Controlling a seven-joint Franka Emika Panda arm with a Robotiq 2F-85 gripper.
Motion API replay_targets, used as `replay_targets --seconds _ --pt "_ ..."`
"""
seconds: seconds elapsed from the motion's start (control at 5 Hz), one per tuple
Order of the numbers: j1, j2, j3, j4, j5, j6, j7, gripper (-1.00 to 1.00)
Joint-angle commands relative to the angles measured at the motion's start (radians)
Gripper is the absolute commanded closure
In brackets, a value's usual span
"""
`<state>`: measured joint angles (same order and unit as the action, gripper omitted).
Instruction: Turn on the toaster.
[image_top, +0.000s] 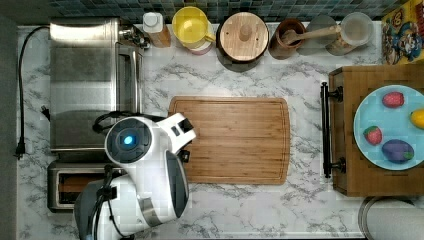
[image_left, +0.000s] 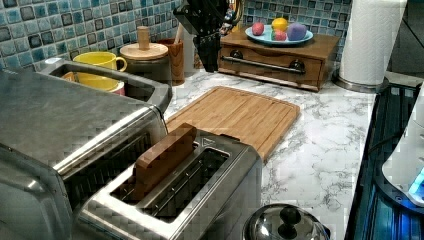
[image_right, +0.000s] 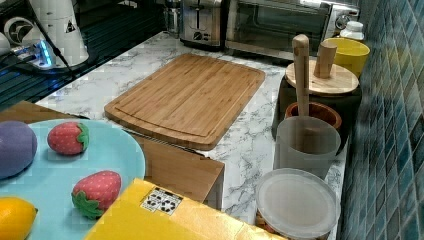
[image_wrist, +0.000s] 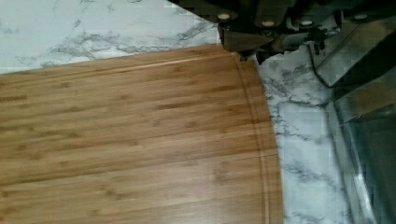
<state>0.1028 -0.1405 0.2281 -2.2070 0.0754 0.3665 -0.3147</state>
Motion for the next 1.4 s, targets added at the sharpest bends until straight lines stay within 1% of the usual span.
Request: replay_targets --seconds 0.2,0.4,0.6,0.8,1.0,1.2,1.4 --pt "0.069 -0.049 0.089 -0.113 0.131 -0.018 -0.086 1.00" --pt "0.101 -0.056 0.088 -0.141 0.149 -0.025 -0.104 1.00" --pt "0.142 -0.081 0.089 -0.184 0.186 0.015 -0.141 1.00" --pt "0.165 -0.109 0.073 -0.222 0.217 0.047 -0.148 1.00" --pt "0.172 -0.107 0.078 -0.233 0.217 0.076 -0.143 1.00" --pt "0.171 -0.152 0.073 -0.272 0.239 0.158 -0.125 1.00" --pt "0.168 -0.185 0.045 -0.284 0.297 0.176 -0.164 1.00"
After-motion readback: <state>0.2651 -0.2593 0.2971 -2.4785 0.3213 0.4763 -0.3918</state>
